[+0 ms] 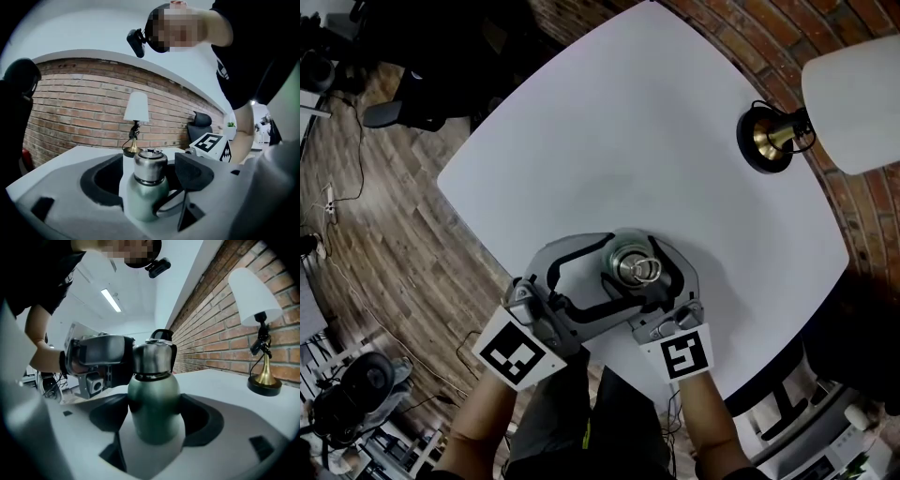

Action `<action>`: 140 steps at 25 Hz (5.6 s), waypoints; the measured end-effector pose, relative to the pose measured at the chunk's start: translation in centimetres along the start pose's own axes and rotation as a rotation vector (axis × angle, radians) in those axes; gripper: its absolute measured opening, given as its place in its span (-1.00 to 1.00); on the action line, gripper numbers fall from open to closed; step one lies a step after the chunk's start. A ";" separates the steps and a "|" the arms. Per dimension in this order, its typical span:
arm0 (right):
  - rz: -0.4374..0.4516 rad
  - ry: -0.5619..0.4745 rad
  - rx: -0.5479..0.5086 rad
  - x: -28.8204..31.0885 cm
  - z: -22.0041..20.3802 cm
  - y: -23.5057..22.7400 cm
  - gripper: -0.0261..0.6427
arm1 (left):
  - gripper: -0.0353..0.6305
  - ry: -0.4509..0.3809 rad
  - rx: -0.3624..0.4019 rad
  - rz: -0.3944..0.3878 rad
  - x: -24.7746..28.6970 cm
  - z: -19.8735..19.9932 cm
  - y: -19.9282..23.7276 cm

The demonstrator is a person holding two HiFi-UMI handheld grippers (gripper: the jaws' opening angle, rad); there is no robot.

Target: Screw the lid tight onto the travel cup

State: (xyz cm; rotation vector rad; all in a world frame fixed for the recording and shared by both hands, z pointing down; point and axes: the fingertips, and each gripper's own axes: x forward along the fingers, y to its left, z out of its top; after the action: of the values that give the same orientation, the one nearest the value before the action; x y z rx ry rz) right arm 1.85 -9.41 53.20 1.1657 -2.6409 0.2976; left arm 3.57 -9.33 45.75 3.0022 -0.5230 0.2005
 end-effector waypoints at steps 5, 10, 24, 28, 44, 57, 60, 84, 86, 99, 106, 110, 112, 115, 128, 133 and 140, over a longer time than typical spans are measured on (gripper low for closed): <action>0.000 0.000 -0.005 0.0 0.1 0.0 0.06 | 0.14 -0.010 -0.013 0.165 0.7 0.0 -0.2; -0.002 -0.007 -0.011 0.0 0.2 0.0 0.06 | 0.12 0.027 0.009 0.290 1.7 -0.5 0.2; -0.002 0.000 -0.002 -0.1 0.1 0.1 0.06 | -0.12 0.010 0.067 -0.135 1.9 -0.4 -0.8; 0.001 -0.008 -0.008 0.0 0.3 0.3 0.06 | -0.12 0.022 0.088 -0.325 1.6 -0.5 -1.2; 0.000 -0.002 0.000 0.0 0.1 0.2 0.06 | 0.09 0.003 0.023 -0.270 0.9 -1.2 -0.9; -0.008 -0.010 0.003 0.1 0.2 0.2 0.06 | 0.08 -0.011 0.043 0.361 0.9 -0.5 0.0; -0.008 -0.012 0.002 0.1 0.2 0.1 0.06 | -0.04 -0.017 0.053 0.392 0.9 -0.2 0.5; -0.004 -0.004 0.008 0.1 0.1 0.3 0.06 | -0.14 0.087 0.113 -0.281 0.5 -1.5 -1.1; -0.005 -0.004 0.008 0.1 0.1 0.2 0.06 | -0.14 0.081 0.130 -0.321 0.7 -1.2 -1.1; 0.008 0.007 -0.032 0.0 0.0 0.3 0.06 | -0.10 -0.025 0.115 -0.252 0.9 -0.5 -0.7; -0.027 0.009 -0.053 -1.9 1.0 0.3 0.06 | 0.06 -0.032 0.134 -0.231 1.0 -0.4 -1.0; -0.069 0.024 -0.042 -3.2 1.3 0.1 0.06 | 0.07 -0.039 0.114 -0.203 -0.1 -0.3 -0.9; -0.079 0.039 -0.028 -3.9 1.1 0.2 0.06 | 0.07 -0.035 0.096 -0.181 -1.0 -0.4 -0.9; -0.076 0.063 0.004 -4.8 0.5 0.6 0.06 | 0.07 -0.027 0.092 -0.151 -2.2 -0.5 -1.0; -0.153 0.067 0.022 -7.7 1.7 1.3 -0.55 | -0.55 0.012 -0.180 0.119 -7.0 -2.9 -1.6; -0.210 0.055 0.019 -8.9 3.4 1.1 -0.88 | -0.78 0.007 -0.170 0.172 -7.5 -1.5 -1.7; -0.258 -0.035 0.062 -11.4 8.9 1.4 -0.89 | -0.82 -0.069 -0.127 0.257 -10.2 5.4 -0.8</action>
State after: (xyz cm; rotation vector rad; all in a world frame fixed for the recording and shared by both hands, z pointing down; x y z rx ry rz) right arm 7.06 -3.08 41.22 1.5245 -2.4876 0.3137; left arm -5.01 -5.84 38.86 2.8197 -0.8928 0.0768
